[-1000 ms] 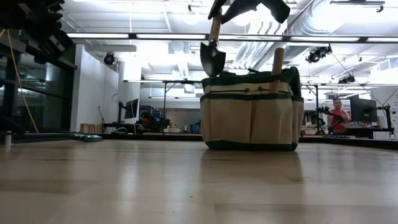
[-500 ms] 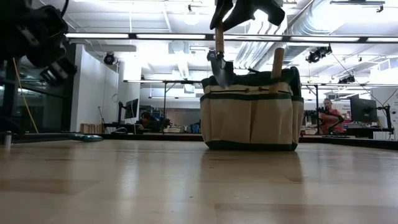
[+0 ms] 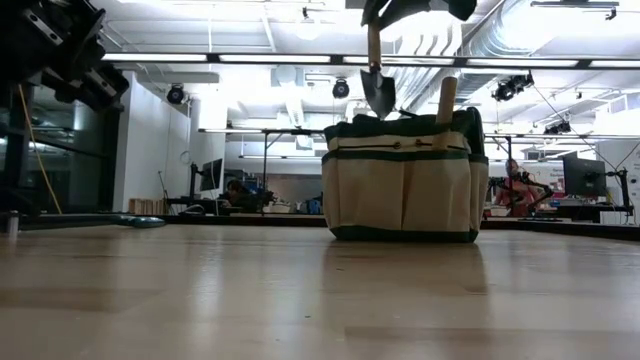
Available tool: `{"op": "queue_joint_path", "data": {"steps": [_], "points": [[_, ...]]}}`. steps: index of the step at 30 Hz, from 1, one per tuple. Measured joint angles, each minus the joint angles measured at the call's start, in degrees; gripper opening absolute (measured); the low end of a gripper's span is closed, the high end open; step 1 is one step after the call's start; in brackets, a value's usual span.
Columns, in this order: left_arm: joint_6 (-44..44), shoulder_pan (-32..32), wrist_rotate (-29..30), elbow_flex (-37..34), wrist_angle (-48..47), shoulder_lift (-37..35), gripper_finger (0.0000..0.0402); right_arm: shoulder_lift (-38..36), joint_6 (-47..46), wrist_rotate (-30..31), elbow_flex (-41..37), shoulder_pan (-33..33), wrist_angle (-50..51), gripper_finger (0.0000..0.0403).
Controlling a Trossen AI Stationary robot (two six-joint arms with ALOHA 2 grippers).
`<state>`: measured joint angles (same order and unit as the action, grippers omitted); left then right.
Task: Pick & Place Garden tools in Gardening bag
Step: Put the trowel into the gardening bag
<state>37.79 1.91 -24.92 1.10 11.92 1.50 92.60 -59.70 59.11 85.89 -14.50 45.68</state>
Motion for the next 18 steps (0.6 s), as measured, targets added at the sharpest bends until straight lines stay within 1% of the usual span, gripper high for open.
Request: {"op": "queue_joint_path", "data": {"steps": [6, 18], "points": [[0.0, 0.0, 0.2, -0.1, -0.1, 0.0, 0.0132, 0.3, -0.7, -0.1, 0.0, 0.0, 3.6, 0.0061], [0.0, 0.0, -0.1, -0.2, -0.1, 0.0, 0.0132, 0.6, -0.5, 1.4, 0.0, -0.9, 3.6, 0.0061]]}}
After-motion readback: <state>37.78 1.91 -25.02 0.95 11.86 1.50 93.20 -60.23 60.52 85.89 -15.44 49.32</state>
